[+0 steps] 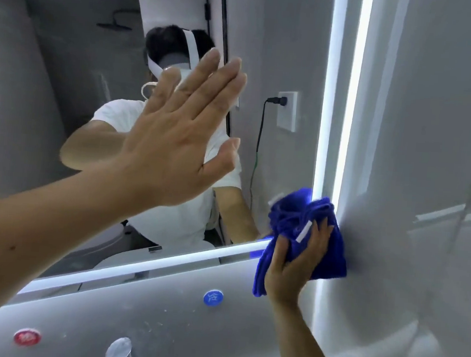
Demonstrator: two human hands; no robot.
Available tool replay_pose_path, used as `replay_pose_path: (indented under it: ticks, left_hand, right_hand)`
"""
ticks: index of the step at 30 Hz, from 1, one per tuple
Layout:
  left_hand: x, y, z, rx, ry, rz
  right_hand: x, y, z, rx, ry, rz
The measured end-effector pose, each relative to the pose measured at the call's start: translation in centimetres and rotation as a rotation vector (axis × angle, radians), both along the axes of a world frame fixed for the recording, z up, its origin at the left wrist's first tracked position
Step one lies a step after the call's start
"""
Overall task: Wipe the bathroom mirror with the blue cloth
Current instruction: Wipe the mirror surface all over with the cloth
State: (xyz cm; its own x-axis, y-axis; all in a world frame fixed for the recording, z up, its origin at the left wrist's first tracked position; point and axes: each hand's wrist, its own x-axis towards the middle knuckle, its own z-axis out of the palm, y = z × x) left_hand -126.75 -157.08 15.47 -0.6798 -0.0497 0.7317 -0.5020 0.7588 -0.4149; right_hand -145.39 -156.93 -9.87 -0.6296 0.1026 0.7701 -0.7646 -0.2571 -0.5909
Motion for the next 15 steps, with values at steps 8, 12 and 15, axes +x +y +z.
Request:
replay_pose_path:
  ticks: [8,12,15]
  left_hand:
    - [4.5,-0.6,-0.8,0.014,-0.008,0.064]
    - [7.5,-0.3,-0.5,0.0,0.0,0.1]
    - [9.5,0.1,0.0,0.021,0.024,0.141]
  right_hand:
    - [11.9,-2.6,-2.3,0.01,-0.116,0.108]
    - [15.8,-2.5,-2.9,0.127,0.001,0.15]
    - [16.9,-1.3,-4.6,0.253,0.229,0.255]
